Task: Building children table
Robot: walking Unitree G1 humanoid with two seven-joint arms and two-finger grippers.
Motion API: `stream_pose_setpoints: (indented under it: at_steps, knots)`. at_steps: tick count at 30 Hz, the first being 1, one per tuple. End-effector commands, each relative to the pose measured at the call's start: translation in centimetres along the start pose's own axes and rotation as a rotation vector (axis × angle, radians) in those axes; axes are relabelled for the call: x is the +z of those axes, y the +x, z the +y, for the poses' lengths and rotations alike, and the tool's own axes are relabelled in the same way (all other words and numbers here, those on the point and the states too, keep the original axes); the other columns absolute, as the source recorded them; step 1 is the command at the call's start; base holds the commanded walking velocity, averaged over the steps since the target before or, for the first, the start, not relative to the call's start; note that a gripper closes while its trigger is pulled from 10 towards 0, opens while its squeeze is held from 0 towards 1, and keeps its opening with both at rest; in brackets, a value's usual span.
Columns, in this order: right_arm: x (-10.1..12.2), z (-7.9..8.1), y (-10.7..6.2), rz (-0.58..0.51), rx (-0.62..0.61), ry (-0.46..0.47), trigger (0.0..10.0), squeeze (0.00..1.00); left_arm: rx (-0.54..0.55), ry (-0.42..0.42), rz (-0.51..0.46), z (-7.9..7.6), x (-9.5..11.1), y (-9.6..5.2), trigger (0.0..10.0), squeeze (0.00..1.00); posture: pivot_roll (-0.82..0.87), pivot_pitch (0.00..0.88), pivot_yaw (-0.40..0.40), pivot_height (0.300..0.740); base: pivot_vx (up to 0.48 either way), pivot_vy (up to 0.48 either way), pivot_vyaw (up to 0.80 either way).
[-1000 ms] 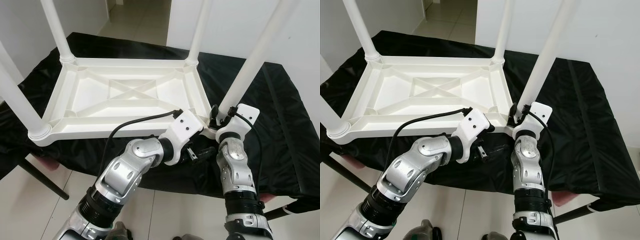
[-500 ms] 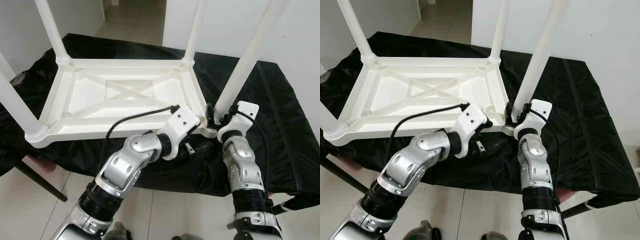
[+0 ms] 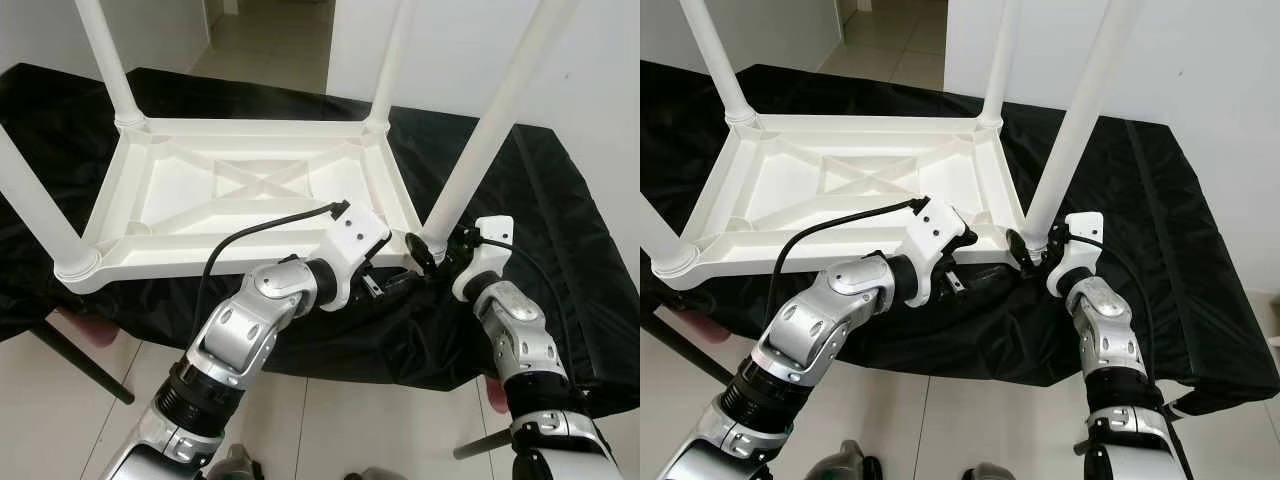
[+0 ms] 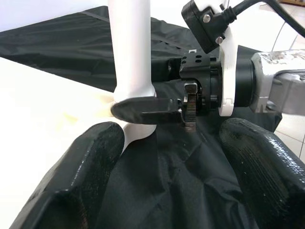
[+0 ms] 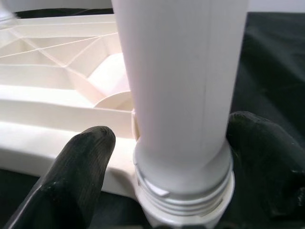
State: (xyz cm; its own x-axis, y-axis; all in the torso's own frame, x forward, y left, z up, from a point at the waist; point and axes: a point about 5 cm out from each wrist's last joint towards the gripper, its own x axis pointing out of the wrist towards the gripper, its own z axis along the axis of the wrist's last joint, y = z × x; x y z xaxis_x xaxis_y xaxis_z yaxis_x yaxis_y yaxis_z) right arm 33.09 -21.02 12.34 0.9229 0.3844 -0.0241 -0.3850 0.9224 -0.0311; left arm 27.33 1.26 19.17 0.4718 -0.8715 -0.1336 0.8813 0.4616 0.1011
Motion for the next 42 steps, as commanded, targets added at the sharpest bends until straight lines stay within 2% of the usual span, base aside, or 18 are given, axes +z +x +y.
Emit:
stream_pose_setpoints:
  at_steps: [1,7,13,23,24,25,26,36,41,42]
  knots:
    - [0.0,-0.3,-0.1,-0.012,0.043,0.020,10.0,0.00,0.045,0.005,-0.005,0.4,0.1,-0.1,10.0,0.00,0.01,0.000,-0.044,0.740,0.000,0.000,0.00]
    - [0.2,-1.1,0.3,-0.024,0.105,0.029,10.0,0.00,0.050,0.019,-0.001,0.7,0.2,-0.3,10.0,0.00,0.03,0.000,-0.034,0.740,0.000,0.000,0.00]
    - [0.2,-1.3,0.4,-0.024,0.101,0.027,10.0,0.00,0.051,0.020,-0.001,0.7,0.2,-0.3,10.0,0.00,0.03,0.000,-0.033,0.740,0.000,0.000,0.00]
    - [0.6,-2.0,1.6,-0.006,0.058,0.005,10.0,0.00,0.037,0.003,0.015,0.2,-0.3,-0.7,10.0,0.00,0.04,0.000,-0.034,0.740,0.000,0.000,0.00]
    - [0.6,-2.2,1.7,0.001,0.049,0.006,3.4,0.00,0.039,0.002,0.013,0.2,-0.3,-0.6,10.0,0.00,0.04,0.000,-0.034,0.740,0.000,0.000,0.00]
    - [0.6,-2.2,1.7,0.001,0.049,0.006,3.4,0.00,0.039,0.002,0.013,0.2,-0.3,-0.6,10.0,0.00,0.04,0.000,-0.034,0.740,0.000,0.000,0.00]
    - [0.5,-2.2,1.7,0.010,0.049,0.006,0.0,0.00,0.043,0.000,0.009,0.2,-0.2,-0.6,10.0,0.00,0.05,0.000,-0.041,0.740,0.000,0.000,0.00]
    - [-0.4,-2.6,1.2,0.075,0.078,-0.001,0.0,0.00,0.051,-0.007,0.009,0.2,-0.2,-0.7,10.0,0.00,0.04,0.000,-0.039,0.740,0.000,0.000,0.00]
    - [-0.5,-2.7,1.0,0.070,0.083,-0.005,0.0,0.00,0.049,-0.007,0.008,0.2,-0.1,-0.7,10.0,0.00,0.03,0.000,-0.037,0.740,0.000,0.000,0.00]
    - [-0.4,-2.8,1.0,0.067,0.072,-0.007,10.0,0.00,0.048,-0.007,0.007,0.1,-0.1,-0.6,10.0,0.00,0.03,0.000,-0.038,0.740,0.000,0.000,0.00]
